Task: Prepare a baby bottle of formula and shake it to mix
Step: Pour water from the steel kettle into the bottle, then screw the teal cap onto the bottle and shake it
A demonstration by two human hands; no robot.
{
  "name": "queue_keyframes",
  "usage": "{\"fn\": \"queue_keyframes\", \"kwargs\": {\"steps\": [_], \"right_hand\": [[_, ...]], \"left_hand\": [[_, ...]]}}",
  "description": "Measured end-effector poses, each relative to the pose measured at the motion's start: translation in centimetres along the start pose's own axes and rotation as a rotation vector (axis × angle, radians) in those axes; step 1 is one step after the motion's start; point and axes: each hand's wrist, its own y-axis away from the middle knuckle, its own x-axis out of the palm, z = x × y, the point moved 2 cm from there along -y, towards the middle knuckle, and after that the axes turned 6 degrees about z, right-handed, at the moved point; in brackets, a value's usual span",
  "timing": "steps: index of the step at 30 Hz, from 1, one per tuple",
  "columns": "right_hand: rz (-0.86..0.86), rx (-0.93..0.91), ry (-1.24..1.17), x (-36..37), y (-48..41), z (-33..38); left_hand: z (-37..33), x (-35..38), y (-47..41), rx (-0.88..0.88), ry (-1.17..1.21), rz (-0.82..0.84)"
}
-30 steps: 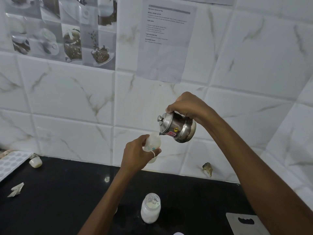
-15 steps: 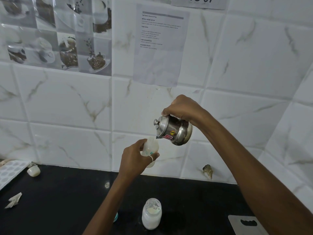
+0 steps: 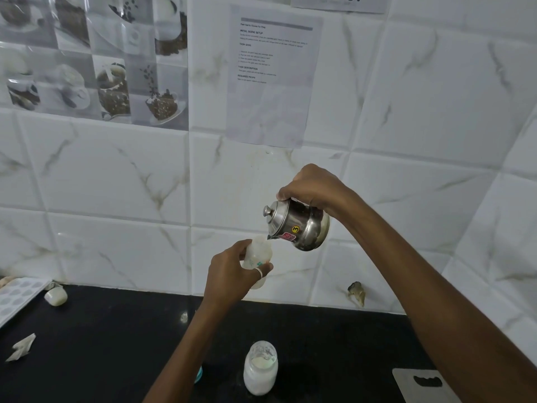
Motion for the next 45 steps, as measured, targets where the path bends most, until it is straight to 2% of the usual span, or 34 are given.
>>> {"fn": "queue_keyframes", "kwargs": {"steps": [14,23,29,42,45], "right_hand": [[0.018,0.013,-0.106,0.5,-0.8,-1.8],[-0.015,0.153,-0.626,2.8,0.3,-6.3],[-0.098,0.249,-0.933,5.2,1.0,-9.7],[-0.319,0.507,-1.169,13.9,6.5,-19.9],[-0.307,0.542,-1.232,17.0,7.6,-23.6]], "left_hand": [[0.4,0.5,-0.7,-0.002,0.006,0.001],[1.0,0.5,-1.5,-0.004,0.030,-0.004],[1.2,1.2,-2.2,0.001,0.042,0.004],[4.2,5.9,2.0,-0.086,0.159,0.096],[4.9,6.9,3.1,-0.121,0.158,0.092]]}}
